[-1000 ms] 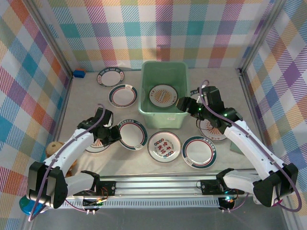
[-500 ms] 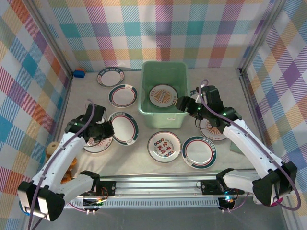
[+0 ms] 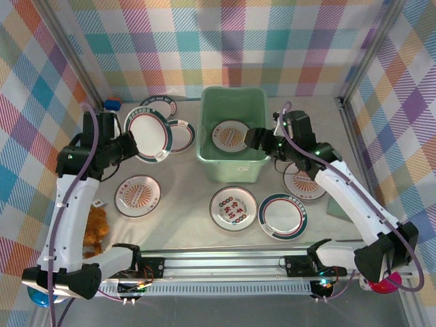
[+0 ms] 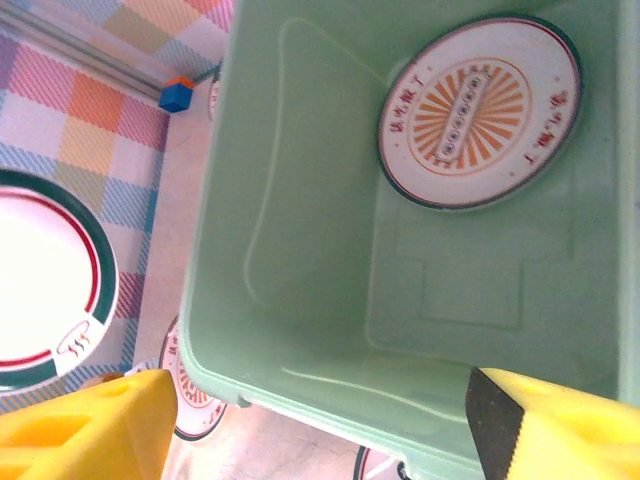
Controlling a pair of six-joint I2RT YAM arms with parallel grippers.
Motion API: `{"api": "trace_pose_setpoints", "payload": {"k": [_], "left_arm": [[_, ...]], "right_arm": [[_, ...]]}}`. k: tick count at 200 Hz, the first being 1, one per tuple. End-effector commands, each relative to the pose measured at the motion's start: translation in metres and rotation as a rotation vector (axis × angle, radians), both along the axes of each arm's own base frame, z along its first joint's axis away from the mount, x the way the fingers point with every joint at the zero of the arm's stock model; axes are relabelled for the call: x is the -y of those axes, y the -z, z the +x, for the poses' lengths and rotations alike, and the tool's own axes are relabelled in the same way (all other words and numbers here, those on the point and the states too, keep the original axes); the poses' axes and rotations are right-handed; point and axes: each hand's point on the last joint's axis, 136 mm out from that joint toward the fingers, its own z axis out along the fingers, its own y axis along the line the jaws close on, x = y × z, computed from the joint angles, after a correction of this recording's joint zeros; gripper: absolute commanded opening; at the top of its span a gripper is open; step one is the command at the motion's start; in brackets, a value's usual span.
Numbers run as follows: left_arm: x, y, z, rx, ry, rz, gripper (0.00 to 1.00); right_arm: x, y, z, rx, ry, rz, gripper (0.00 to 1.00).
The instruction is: Place the plates into the plastic bin on the countertop
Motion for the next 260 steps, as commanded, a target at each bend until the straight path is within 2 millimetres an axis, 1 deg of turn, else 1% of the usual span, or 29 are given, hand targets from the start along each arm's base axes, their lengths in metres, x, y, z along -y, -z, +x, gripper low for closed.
{"api": "trace_pose_setpoints", "payload": {"k": [1,20,40,50,57,80,108,133,152,162,181,187,220,233,260], "left_arm": [[0.026,-0.035,0.020,0.113,0.101,-0.119,0.00],[0.054,-0.052,0.034,0.170,0.193,-0.266,0.00],[0.077,-0.061,0.045,0.186,0.272,-0.383,0.00],[0.087,-0.062,0.048,0.187,0.311,-0.419,0.00],[0.094,-0.064,0.049,0.191,0.339,-0.441,0.00],[0.112,-0.063,0.049,0.195,0.408,-0.494,0.00],[0.132,-0.050,0.045,0.161,0.462,-0.523,0.00],[0.144,-0.042,0.040,0.144,0.489,-0.528,0.00],[0.151,-0.038,0.037,0.133,0.505,-0.530,0.00],[0.156,-0.036,0.035,0.131,0.517,-0.532,0.00],[0.163,-0.037,0.032,0.138,0.540,-0.539,0.00],[0.166,-0.037,0.030,0.136,0.546,-0.539,0.00],[0.172,-0.034,0.024,0.125,0.561,-0.538,0.00],[0.172,-0.031,0.023,0.121,0.557,-0.537,0.00],[0.174,-0.025,0.021,0.104,0.557,-0.541,0.00]], "right_arm": [[-0.019,-0.032,0.006,0.099,-0.095,0.036,0.76],[-0.033,-0.050,0.011,0.133,-0.153,0.071,0.75],[-0.050,-0.068,0.013,0.170,-0.230,0.136,0.73],[-0.055,-0.073,0.015,0.182,-0.248,0.156,0.72],[-0.056,-0.073,0.018,0.184,-0.245,0.155,0.70],[-0.054,-0.065,0.026,0.183,-0.223,0.117,0.66],[-0.060,-0.063,0.025,0.183,-0.240,0.168,0.63],[-0.057,-0.058,0.027,0.191,-0.215,0.157,0.60],[-0.057,-0.057,0.025,0.198,-0.217,0.165,0.59],[-0.057,-0.053,0.025,0.188,-0.216,0.158,0.59],[-0.046,-0.041,0.028,0.168,-0.159,0.104,0.56],[-0.043,-0.040,0.029,0.173,-0.146,0.094,0.55],[-0.040,-0.035,0.026,0.183,-0.135,0.099,0.53],[-0.040,-0.031,0.026,0.173,-0.132,0.099,0.49],[-0.043,-0.030,0.024,0.173,-0.145,0.128,0.43]]}}
